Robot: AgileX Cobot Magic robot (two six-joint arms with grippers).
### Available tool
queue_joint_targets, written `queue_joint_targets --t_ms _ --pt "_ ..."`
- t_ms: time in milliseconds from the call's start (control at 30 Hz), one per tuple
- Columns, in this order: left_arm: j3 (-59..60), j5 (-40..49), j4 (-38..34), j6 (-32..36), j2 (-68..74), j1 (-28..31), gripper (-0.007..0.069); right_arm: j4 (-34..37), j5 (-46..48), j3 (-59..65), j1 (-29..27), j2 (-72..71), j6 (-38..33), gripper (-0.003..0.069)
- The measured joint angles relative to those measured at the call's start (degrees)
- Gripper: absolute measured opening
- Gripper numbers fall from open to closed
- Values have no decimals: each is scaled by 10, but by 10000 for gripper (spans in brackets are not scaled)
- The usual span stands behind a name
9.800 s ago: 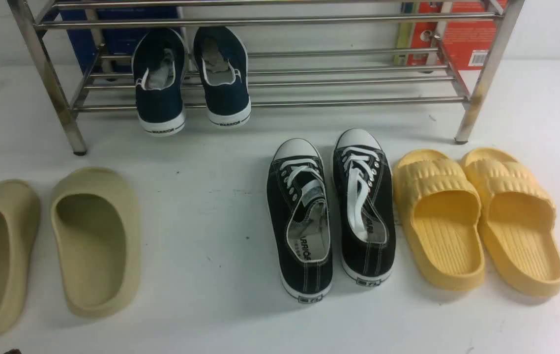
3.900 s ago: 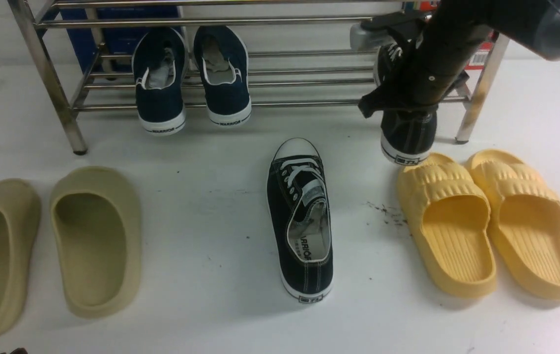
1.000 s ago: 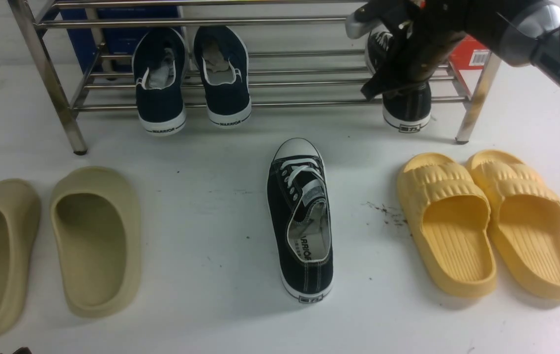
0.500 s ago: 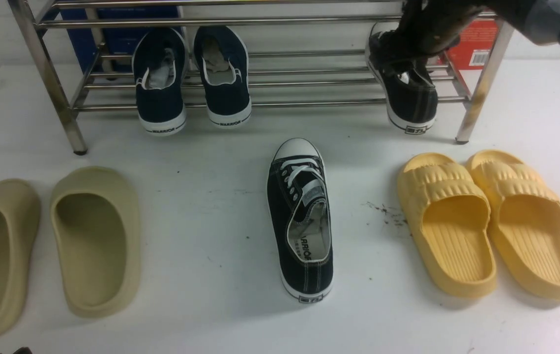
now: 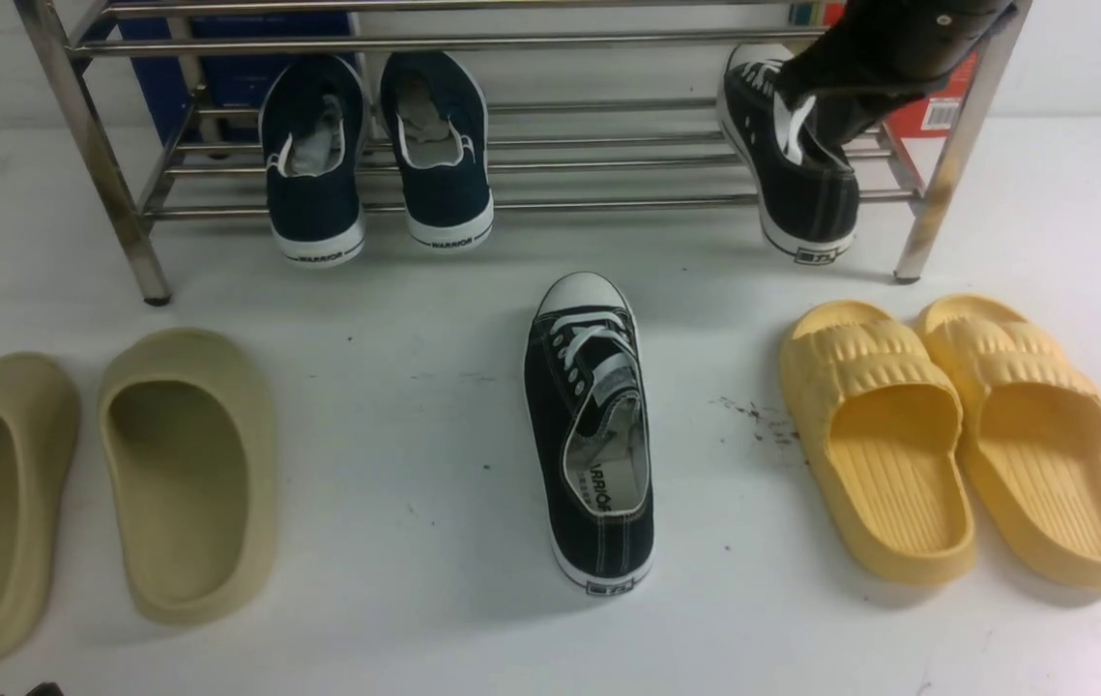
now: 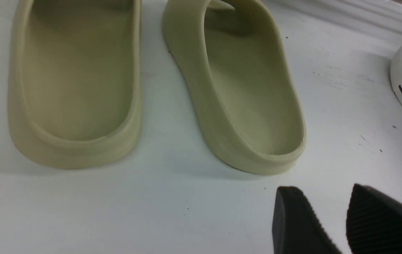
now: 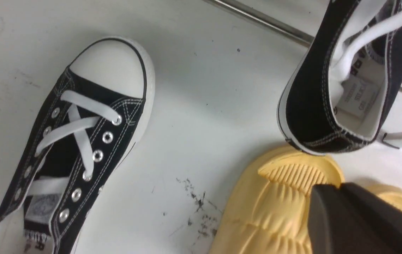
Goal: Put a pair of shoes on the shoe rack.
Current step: Use the right arm to put a shoe into the shoe rack
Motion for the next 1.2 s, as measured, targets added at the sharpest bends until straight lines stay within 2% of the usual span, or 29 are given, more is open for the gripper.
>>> queue_joint_targets --t_ms 33,100,233,367,533,833,1200 --pt "0 0 0 0 0 0 239 1 -1 44 0 -30 3 2" --pt "0 0 0 0 0 0 239 2 -1 69 0 -45 7 0" --pt "0 0 0 0 0 0 239 6 -9 201 0 -95 44 10" --pt "0 0 0 0 0 0 239 6 -72 257 -1 -74 53 18" --pt "0 0 0 0 0 0 239 8 -182 260 -19 -21 63 22" --pt "0 0 0 0 0 0 239 8 -298 260 -41 21 73 24" --pt "0 0 0 0 0 0 239 10 -376 262 -53 26 85 28"
